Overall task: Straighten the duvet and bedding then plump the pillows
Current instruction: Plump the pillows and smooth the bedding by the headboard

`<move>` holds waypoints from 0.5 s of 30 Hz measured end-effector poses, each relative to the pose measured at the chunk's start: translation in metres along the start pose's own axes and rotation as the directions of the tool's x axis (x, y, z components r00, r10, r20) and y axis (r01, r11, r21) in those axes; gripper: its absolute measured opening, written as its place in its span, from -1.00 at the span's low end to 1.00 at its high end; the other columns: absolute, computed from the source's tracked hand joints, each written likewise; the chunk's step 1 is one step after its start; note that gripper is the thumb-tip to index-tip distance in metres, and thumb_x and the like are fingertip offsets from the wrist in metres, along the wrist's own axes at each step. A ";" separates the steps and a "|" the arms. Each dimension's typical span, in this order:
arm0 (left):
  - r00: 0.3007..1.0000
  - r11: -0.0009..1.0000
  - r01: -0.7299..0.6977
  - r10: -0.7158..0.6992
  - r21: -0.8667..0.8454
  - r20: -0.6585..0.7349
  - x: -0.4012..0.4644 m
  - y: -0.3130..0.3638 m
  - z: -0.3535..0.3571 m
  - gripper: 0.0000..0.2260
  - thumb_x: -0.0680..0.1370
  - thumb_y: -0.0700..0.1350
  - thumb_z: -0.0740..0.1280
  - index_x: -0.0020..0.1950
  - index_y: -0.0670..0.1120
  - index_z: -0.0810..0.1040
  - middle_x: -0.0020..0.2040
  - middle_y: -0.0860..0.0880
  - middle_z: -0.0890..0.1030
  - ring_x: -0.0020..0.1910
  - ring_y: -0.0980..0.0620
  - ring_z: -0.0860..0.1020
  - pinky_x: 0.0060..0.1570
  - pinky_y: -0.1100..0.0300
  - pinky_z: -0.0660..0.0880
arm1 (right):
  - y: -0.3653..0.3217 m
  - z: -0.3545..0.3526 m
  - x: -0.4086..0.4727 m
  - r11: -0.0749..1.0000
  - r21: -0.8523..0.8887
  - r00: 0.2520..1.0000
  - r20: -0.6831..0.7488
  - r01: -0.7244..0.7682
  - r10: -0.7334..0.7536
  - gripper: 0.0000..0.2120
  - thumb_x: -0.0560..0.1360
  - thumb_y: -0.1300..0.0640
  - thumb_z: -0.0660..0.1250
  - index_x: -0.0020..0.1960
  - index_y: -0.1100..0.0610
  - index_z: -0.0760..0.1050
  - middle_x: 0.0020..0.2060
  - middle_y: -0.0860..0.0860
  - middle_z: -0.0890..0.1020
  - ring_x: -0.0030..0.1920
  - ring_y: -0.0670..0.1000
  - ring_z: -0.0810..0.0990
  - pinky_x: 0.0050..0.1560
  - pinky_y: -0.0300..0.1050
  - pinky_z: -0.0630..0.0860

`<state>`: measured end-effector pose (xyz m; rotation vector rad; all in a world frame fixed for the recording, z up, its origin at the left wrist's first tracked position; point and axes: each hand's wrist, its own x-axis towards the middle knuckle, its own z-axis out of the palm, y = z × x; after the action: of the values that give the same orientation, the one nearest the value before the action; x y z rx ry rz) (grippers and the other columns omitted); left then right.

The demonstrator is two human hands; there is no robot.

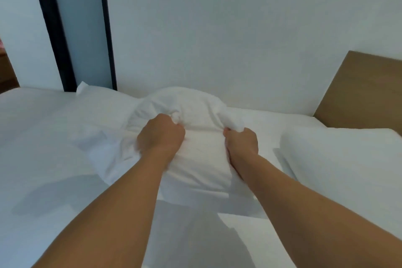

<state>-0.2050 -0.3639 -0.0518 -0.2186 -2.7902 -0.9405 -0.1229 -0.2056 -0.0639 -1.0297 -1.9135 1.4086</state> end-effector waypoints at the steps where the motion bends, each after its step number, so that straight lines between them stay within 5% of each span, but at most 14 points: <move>1: 1.000 0.998 0.016 -0.015 -0.063 0.011 -0.011 0.017 -0.004 -0.76 0.53 0.08 0.22 -0.06 -0.04 0.56 -0.10 -0.07 0.62 -0.20 -0.12 0.49 -0.19 0.11 0.38 | -0.011 -0.023 0.002 0.999 -0.020 0.999 -0.022 0.036 -0.036 -0.85 0.44 0.00 0.31 -0.10 0.07 0.52 -0.24 -0.02 0.63 -0.17 0.07 0.62 -0.06 -0.02 0.55; 6: 0.999 0.965 0.036 -0.028 -0.260 0.035 -0.074 0.124 -0.033 -0.63 0.54 0.14 0.23 0.15 -0.10 0.58 0.13 -0.13 0.61 0.12 -0.21 0.54 -0.06 0.08 0.38 | -0.062 -0.149 0.000 0.983 -0.091 0.975 -0.140 0.161 -0.172 -0.86 0.46 -0.02 0.27 -0.15 0.03 0.52 -0.24 -0.05 0.64 -0.18 0.03 0.62 -0.05 0.01 0.58; 10: 1.000 0.924 0.012 -0.002 -0.383 0.027 -0.138 0.220 -0.067 -0.75 0.56 0.09 0.23 0.00 -0.07 0.55 0.10 -0.11 0.61 0.10 -0.19 0.53 -0.04 0.07 0.36 | -0.098 -0.260 -0.007 0.980 -0.058 0.942 -0.270 0.192 -0.200 -0.80 0.42 -0.08 0.33 -0.17 0.06 0.54 -0.25 -0.04 0.66 -0.17 0.06 0.64 -0.02 0.04 0.58; 15: 0.990 0.842 -0.136 0.100 -0.522 -0.097 -0.239 0.311 -0.085 -0.73 0.56 0.10 0.22 0.04 -0.06 0.57 0.10 -0.09 0.63 0.11 -0.18 0.54 -0.04 0.08 0.36 | -0.105 -0.396 -0.037 0.930 0.031 0.869 -0.369 0.367 -0.330 -0.90 0.46 0.07 0.41 -0.18 0.07 0.55 -0.39 -0.06 0.60 -0.38 -0.09 0.55 -0.24 -0.18 0.48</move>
<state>0.0999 -0.1899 0.1423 -0.4205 -2.3591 -1.6313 0.1828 -0.0410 0.1568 -0.7783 -1.6391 1.0176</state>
